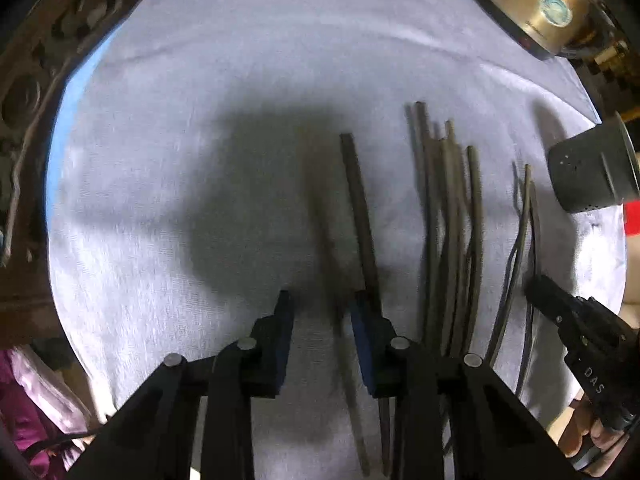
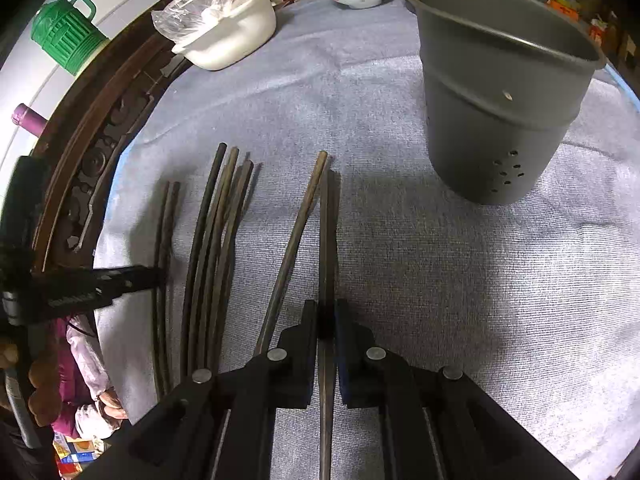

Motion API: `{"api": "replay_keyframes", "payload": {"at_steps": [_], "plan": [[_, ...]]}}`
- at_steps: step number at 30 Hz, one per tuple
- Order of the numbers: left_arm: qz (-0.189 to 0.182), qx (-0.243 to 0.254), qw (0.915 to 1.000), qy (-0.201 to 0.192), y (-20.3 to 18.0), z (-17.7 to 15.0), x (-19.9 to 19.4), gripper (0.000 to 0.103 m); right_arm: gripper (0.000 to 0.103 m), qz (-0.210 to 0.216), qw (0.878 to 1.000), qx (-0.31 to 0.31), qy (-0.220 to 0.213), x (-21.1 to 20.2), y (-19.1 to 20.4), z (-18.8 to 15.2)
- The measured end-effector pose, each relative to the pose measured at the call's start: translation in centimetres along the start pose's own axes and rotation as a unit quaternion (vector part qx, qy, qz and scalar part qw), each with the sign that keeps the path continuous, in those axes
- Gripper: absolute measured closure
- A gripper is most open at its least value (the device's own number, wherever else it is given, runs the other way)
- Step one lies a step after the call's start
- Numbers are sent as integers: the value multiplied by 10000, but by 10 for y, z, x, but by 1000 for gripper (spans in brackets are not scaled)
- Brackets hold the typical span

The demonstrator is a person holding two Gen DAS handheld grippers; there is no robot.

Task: Organize utensils
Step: 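Close the left gripper on another chopstick while the right gripper keeps holding its chopstick, then lift the chopsticks upright off the cloth with both grippers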

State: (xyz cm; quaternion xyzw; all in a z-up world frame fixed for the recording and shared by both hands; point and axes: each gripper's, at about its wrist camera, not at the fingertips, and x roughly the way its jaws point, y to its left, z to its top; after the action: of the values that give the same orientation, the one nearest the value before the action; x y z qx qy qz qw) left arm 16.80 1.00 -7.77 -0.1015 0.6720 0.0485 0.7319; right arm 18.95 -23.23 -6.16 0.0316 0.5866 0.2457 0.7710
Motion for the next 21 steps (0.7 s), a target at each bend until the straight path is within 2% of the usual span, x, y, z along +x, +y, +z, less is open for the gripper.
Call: {"api": "replay_keyframes", "payload": {"at_steps": [1, 2, 5, 9, 10, 12, 13, 14, 15, 17, 19, 21], "plan": [[-1, 2, 10000, -8, -2, 1, 0, 84, 92, 3, 10000, -1, 8, 0, 0, 0], [-54, -6, 10000, 8, -3, 1, 1, 96, 92, 0, 10000, -13, 19, 0, 0, 0], [-115, 178, 9998, 44, -7, 1, 2, 98, 93, -22, 9999, -72, 86, 0, -1, 2], [-137, 780, 9969, 46, -23, 1, 0, 98, 93, -208, 9995, -173, 180, -1, -1, 4], [-152, 1004, 9948, 121, -30, 1, 2, 98, 93, -261, 9993, -161, 199, -1, -2, 5], [-93, 1133, 9932, 243, -38, 0, 7, 97, 93, -260, 9993, -110, 262, -1, -4, 7], [-74, 1124, 9932, 280, -39, 2, 9, 96, 92, -240, 9991, -65, 350, 0, -5, 10], [-106, 1101, 9935, 277, -39, 3, 9, 89, 92, -252, 9988, -78, 419, 1, -4, 12], [-186, 1045, 9937, 363, -39, 6, 10, 87, 91, -288, 9984, -105, 478, 3, -3, 14], [-283, 979, 9937, 473, -37, 12, 11, 70, 91, -412, 9970, -182, 628, 6, 2, 21], [-181, 978, 9940, 462, -37, 17, 12, 70, 91, -542, 9949, -247, 815, 10, 7, 30], [-235, 942, 9939, 520, -33, 23, 11, 70, 91, -645, 9927, -345, 961, 15, 10, 37]]}}
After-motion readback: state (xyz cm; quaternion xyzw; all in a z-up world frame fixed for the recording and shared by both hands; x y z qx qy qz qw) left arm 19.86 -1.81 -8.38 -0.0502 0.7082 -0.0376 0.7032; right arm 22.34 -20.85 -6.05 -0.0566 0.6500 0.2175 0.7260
